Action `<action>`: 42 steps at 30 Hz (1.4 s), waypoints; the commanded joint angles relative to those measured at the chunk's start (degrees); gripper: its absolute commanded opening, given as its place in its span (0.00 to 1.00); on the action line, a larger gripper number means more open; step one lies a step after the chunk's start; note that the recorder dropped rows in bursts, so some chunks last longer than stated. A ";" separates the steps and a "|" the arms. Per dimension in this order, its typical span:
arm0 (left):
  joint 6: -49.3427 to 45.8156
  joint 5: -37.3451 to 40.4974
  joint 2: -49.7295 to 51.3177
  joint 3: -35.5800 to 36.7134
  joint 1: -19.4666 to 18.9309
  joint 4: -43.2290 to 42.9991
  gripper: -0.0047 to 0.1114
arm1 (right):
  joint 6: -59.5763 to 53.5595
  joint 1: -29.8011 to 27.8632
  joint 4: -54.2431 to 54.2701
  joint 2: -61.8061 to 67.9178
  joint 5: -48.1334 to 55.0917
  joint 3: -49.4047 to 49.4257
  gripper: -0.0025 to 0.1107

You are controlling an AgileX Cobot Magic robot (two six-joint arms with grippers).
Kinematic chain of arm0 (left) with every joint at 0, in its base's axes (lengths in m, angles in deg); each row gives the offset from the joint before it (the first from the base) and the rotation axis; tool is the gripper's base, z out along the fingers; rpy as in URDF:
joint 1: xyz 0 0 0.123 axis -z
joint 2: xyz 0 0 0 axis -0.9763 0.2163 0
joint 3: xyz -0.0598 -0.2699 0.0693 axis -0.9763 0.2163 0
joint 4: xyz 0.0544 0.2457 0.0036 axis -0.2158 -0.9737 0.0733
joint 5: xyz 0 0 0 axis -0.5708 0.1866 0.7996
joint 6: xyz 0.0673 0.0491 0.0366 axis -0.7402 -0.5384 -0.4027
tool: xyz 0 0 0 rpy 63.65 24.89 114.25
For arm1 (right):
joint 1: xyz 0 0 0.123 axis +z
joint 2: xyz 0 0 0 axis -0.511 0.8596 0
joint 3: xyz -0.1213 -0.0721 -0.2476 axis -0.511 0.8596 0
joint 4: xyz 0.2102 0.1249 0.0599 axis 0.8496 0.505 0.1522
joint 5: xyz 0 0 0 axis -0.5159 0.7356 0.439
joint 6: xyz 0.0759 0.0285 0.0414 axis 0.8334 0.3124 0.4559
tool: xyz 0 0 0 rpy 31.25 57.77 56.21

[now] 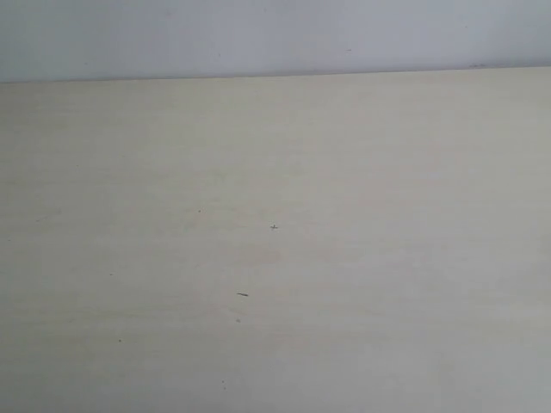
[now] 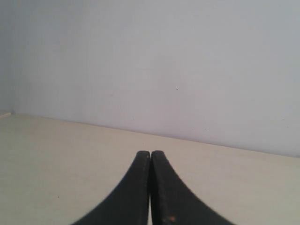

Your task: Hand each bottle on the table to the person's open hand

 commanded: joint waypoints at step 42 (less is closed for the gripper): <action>-37.33 0.69 -0.36 0.22 -5.68 11.35 0.04 | -4.11 -4.24 -4.27 -4.51 -2.54 3.71 0.02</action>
